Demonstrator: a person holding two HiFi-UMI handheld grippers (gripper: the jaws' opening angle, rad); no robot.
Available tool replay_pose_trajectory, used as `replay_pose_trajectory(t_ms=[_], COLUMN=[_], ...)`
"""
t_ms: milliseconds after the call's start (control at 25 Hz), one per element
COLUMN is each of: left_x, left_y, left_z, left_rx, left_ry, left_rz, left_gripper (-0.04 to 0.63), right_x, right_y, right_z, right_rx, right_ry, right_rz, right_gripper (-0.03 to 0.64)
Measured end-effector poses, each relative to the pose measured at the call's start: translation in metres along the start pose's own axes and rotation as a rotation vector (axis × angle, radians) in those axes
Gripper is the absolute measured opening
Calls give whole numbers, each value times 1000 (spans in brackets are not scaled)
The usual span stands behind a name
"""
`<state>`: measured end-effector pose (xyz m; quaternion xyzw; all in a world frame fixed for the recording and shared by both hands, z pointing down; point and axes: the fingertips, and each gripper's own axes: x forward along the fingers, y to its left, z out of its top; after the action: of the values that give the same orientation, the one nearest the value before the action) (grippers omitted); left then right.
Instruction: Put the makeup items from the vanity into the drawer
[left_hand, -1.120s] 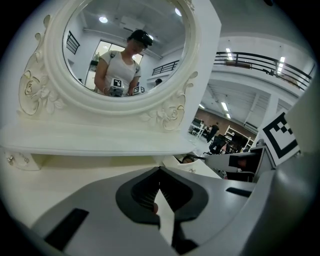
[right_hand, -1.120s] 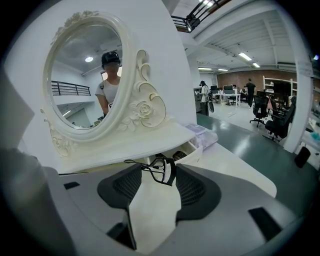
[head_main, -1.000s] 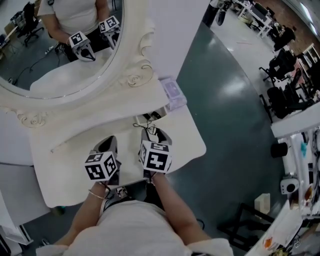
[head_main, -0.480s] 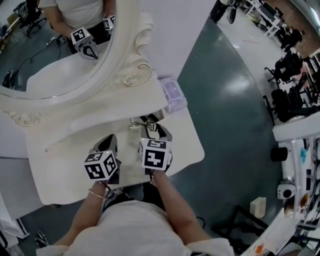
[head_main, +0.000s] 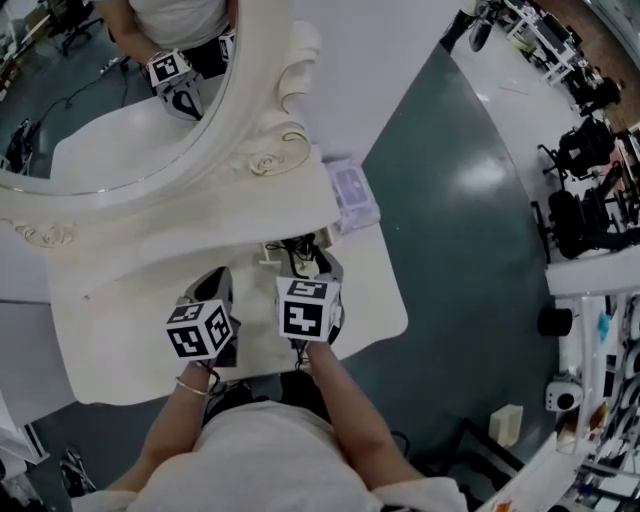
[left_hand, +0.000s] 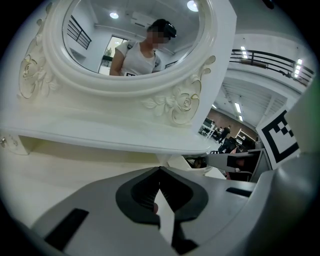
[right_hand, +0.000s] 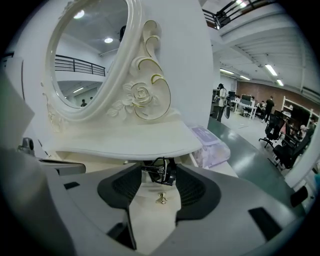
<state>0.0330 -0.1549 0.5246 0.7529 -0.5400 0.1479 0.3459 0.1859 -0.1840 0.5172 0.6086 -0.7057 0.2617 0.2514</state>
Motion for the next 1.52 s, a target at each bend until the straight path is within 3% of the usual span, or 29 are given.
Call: replay_pose_trajectory(t_ms=[480,960,1520], left_x=[14,16,6], left_y=[7,16,20], left_z=[-1,-3,2], left_rx=[-32,-44,-36], left_ry=[5,12,0], left_rz=[27,51,40], left_gripper=[3,3,3], right_x=[23,26,17], right_y=[-3,-1,1], right_z=[-3,1,4], right_rx=[-98,-59,-36], right_ry=[52,38,13], right_rz=[10,54,15], right_gripper=[222,224,224])
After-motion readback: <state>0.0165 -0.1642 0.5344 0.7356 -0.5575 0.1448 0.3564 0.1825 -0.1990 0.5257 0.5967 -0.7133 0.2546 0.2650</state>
